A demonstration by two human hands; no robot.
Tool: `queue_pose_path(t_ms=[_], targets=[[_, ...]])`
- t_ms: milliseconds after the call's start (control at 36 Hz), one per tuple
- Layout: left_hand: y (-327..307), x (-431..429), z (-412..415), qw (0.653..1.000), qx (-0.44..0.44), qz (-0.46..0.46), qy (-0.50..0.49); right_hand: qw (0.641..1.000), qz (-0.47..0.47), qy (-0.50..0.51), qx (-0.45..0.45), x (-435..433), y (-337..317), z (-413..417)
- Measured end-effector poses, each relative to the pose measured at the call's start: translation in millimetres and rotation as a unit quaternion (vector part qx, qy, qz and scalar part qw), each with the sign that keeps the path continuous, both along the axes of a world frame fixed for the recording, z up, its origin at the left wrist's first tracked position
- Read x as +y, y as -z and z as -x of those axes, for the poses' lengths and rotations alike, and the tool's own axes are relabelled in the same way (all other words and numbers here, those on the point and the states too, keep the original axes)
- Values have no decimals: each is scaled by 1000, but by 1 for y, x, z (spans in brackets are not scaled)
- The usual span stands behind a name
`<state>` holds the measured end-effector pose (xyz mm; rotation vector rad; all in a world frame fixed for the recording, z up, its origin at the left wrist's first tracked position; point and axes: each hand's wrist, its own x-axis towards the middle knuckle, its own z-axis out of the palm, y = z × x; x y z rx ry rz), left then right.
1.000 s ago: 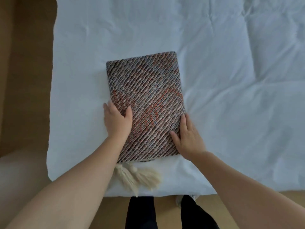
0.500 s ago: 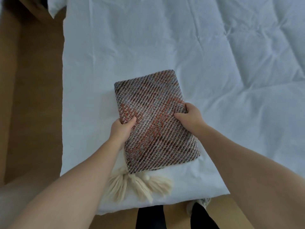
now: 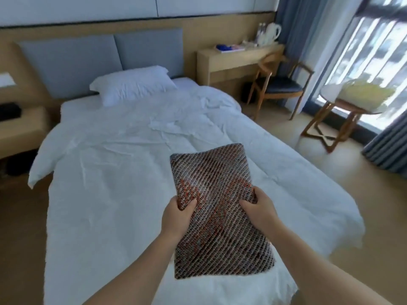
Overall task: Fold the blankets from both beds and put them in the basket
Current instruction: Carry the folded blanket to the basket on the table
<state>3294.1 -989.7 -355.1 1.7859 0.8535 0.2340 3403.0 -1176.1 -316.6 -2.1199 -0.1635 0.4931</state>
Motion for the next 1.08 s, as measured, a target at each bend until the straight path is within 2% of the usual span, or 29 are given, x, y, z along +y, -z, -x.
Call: queue_pose_path(t_ms=[139,306,444,556,639,889,1083], targets=[[-76,-64,-50,993,-75,-18,87,992,-33,72,-95,-82,-75,-11],[-148,-167,-99,970,-151,-44,187,970,-71,152,-173,-200,-143,-6],[-187,-275,-119,942,-210,-45,260,949,-79,220,-212,-312,-171,5],[-203,-357,-122,923,-225,-30,312,930,-85,265,-239,-392,-178,22],[-206,-410,-122,912,-227,-38,340,918,-98,312,-227,-444,-178,34],[-211,-516,-126,871,-244,-41,425,873,-227,416,-112,-552,-175,43],[-203,-545,-160,868,-221,-9,445,856,-194,451,-162,-581,-165,10]])
